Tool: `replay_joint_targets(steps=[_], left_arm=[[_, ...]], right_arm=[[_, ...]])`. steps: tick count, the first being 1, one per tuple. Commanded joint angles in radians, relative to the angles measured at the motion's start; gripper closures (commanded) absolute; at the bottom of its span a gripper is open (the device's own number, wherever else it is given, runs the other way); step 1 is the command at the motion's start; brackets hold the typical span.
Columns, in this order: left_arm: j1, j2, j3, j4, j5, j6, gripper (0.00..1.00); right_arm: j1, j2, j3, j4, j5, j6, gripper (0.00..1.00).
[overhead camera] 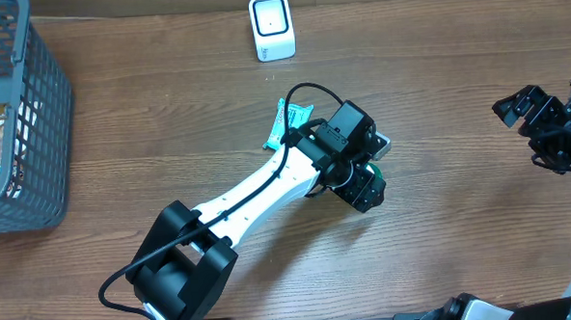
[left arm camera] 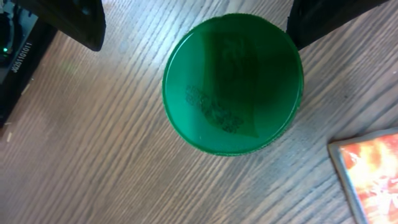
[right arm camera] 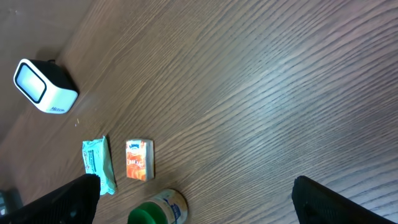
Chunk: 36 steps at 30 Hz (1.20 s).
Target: Scan the item barcode
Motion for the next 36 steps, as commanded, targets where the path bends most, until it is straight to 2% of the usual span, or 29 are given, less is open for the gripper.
replay_joint_targets(steps=[1,7,9,12,15,21,24,28,31,36], left_arm=[[-0.023,-0.012,-0.004,-0.001,0.062,-0.01,0.17],[-0.044,-0.012,-0.004,0.0,0.095,-0.045,0.18],[-0.044,-0.012,-0.004,0.0,0.093,-0.045,0.23],[-0.024,-0.019,0.005,-0.002,0.07,-0.045,0.25],[0.039,-0.046,0.042,-0.013,0.002,-0.045,0.25],[0.21,-0.085,0.148,-0.014,-0.032,-0.045,0.21],[0.288,-0.084,0.158,0.008,-0.143,-0.066,0.2],[0.363,-0.06,0.15,0.039,-0.277,-0.093,0.27],[0.395,-0.007,0.14,0.064,-0.311,-0.093,0.42],[0.398,0.111,0.14,0.125,-0.337,-0.09,0.58]], right_arm=[[-0.003,0.001,0.021,0.003,0.0,0.007,0.0],[-0.003,0.001,0.021,0.003,0.0,0.007,0.0],[-0.003,0.001,0.021,0.003,0.0,0.007,0.0],[-0.003,0.001,0.021,0.003,0.0,0.007,0.0],[-0.003,0.001,0.021,0.003,0.0,0.007,0.0],[-0.003,0.001,0.021,0.003,0.0,0.007,0.0],[-0.003,0.001,0.021,0.003,0.0,0.007,0.0],[-0.003,0.001,0.021,0.003,0.0,0.007,0.0],[-0.003,0.001,0.021,0.003,0.0,0.007,0.0],[-0.003,0.001,0.021,0.003,0.0,0.007,0.0]])
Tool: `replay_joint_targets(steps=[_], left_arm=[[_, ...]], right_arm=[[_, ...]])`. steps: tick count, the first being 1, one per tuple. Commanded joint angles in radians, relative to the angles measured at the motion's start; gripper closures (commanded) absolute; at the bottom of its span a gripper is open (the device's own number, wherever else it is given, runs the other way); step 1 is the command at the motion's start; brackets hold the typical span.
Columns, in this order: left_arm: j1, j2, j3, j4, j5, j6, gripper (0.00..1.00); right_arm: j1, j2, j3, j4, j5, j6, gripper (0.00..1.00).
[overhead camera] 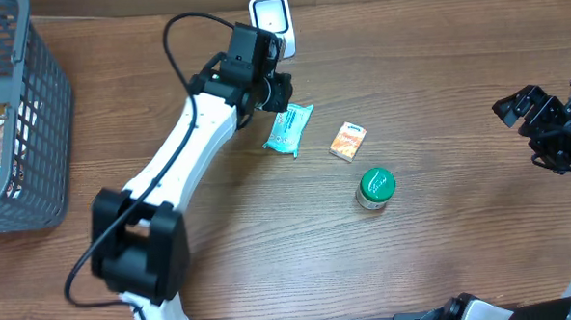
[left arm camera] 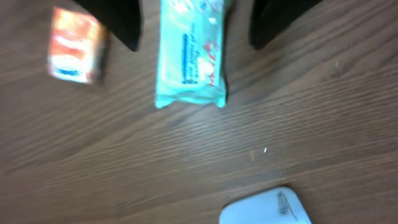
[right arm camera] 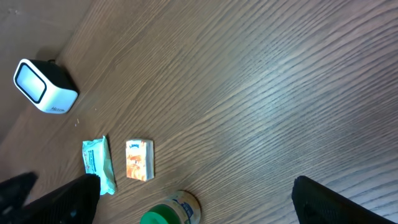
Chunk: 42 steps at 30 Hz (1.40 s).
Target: Scan the item barcode
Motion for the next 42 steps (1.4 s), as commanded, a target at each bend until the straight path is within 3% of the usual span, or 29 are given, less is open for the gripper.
replay_joint_targets(steps=[1,8,17,25,33,37,40,42], left_arm=[[-0.005,0.138,-0.006,0.055,-0.053,0.002,0.58],[-0.017,0.27,-0.006,0.092,0.076,-0.002,0.62],[-0.087,0.277,-0.005,-0.04,0.305,-0.024,0.62],[-0.188,0.261,-0.001,-0.094,0.29,-0.086,0.59],[-0.144,0.076,0.101,-0.15,0.156,-0.102,0.57],[-0.072,-0.052,0.201,-0.213,-0.005,-0.034,0.44],[0.024,-0.156,0.288,-0.249,-0.216,0.057,0.13],[0.093,-0.21,0.312,-0.248,-0.351,0.095,0.0]], right_arm=[[-0.003,0.001,0.021,0.004,-0.001,0.007,0.0],[-0.003,0.001,0.021,0.004,-0.001,0.007,0.0],[-0.003,0.001,0.021,0.004,-0.001,0.007,0.0],[-0.003,0.001,0.021,0.004,-0.001,0.007,0.0],[-0.003,0.001,0.021,0.004,-0.001,0.007,0.0],[-0.003,0.001,0.021,0.004,-0.001,0.007,0.0],[-0.003,0.001,0.021,0.004,-0.001,0.007,0.0],[-0.003,0.001,0.021,0.004,-0.001,0.007,0.0]])
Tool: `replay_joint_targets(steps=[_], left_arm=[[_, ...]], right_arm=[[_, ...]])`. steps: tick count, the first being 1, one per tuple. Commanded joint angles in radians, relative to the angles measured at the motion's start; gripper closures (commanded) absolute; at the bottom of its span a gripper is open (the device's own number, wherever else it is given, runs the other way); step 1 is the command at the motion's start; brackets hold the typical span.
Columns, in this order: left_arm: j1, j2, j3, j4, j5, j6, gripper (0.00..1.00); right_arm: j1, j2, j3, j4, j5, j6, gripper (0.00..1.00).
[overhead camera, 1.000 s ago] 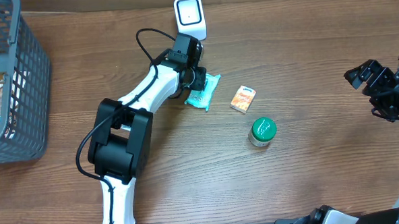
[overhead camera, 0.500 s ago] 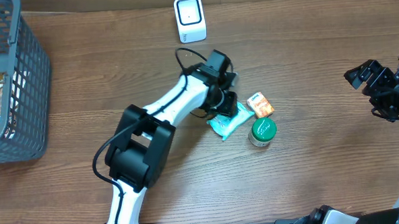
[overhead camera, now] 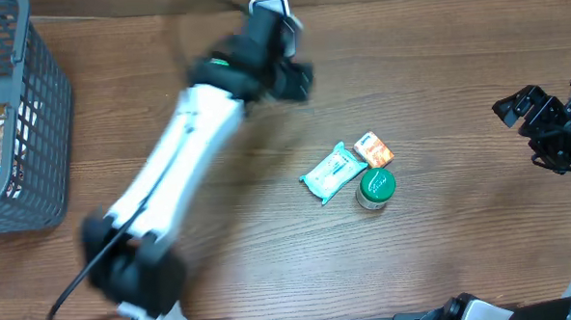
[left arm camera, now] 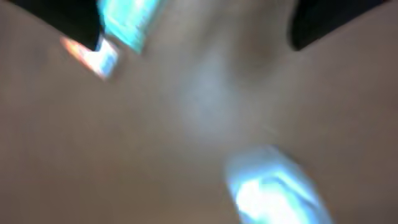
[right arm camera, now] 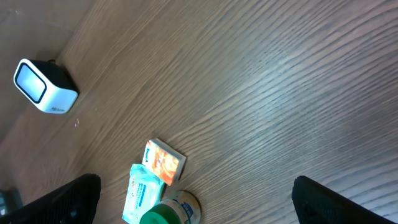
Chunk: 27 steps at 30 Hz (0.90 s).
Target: Scan the item barcode
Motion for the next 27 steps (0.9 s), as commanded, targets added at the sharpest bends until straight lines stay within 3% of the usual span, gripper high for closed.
replay_joint_targets(steps=[1,4,7,10,19,27], left_arm=[[0.146,-0.147,0.072,-0.01,-0.372,0.127,0.0],[0.291,-0.206,0.073,-0.005,-0.507,0.183,0.0],[0.47,-0.212,0.072,-0.005,-0.519,0.273,0.0],[0.609,-0.196,0.072,-0.014,-0.513,0.277,0.0],[0.998,-0.15,0.058,-0.053,-0.25,0.277,0.0],[1.17,0.01,0.048,-0.072,-0.044,0.385,0.0]], right_arm=[[-0.003,0.001,0.021,0.004,0.0,0.007,0.0],[-0.003,0.001,0.021,0.004,0.0,0.007,0.0],[-0.003,0.001,0.021,0.004,0.0,0.007,0.0],[-0.003,0.001,0.021,0.004,0.0,0.007,0.0],[-0.003,0.001,0.021,0.004,0.0,0.007,0.0],[-0.003,0.001,0.021,0.004,0.0,0.006,0.0]])
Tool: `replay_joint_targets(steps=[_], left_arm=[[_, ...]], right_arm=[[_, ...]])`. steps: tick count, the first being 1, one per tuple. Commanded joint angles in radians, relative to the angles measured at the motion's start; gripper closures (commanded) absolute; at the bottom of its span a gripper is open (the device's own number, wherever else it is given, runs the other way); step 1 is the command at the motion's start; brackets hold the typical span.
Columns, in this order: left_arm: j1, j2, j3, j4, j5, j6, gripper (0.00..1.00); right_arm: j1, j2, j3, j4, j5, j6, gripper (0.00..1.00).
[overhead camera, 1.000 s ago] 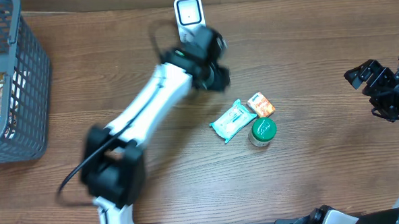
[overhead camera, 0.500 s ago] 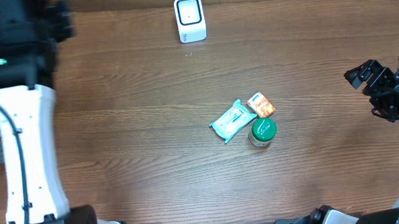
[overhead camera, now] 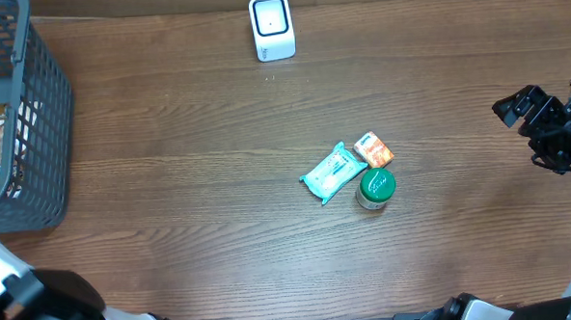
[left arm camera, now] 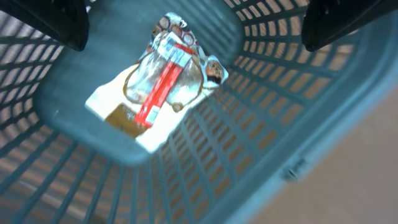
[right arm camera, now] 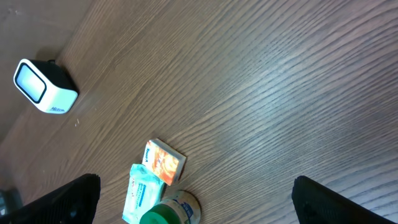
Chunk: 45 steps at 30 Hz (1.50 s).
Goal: Scan the item barcode
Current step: 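Lower the left gripper into the basket and grasp the clear snack bag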
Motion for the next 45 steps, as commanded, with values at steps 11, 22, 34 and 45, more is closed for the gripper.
replay_joint_targets(steps=[11,22,34,45], left_arm=[[0.028,0.337,-0.016,0.021,0.124,0.193,0.0],[0.025,0.557,-0.016,0.056,0.088,0.222,0.0],[0.018,0.549,0.033,0.0,0.047,0.186,0.93],[-0.076,0.205,0.101,0.012,0.053,0.029,0.96]], right_arm=[[-0.003,0.001,0.021,0.003,0.0,0.007,0.0],[-0.003,0.001,0.021,0.004,0.0,0.007,0.0],[-0.003,0.001,0.021,0.004,0.0,0.007,0.0],[-0.003,0.001,0.021,0.004,0.0,0.007,0.0]])
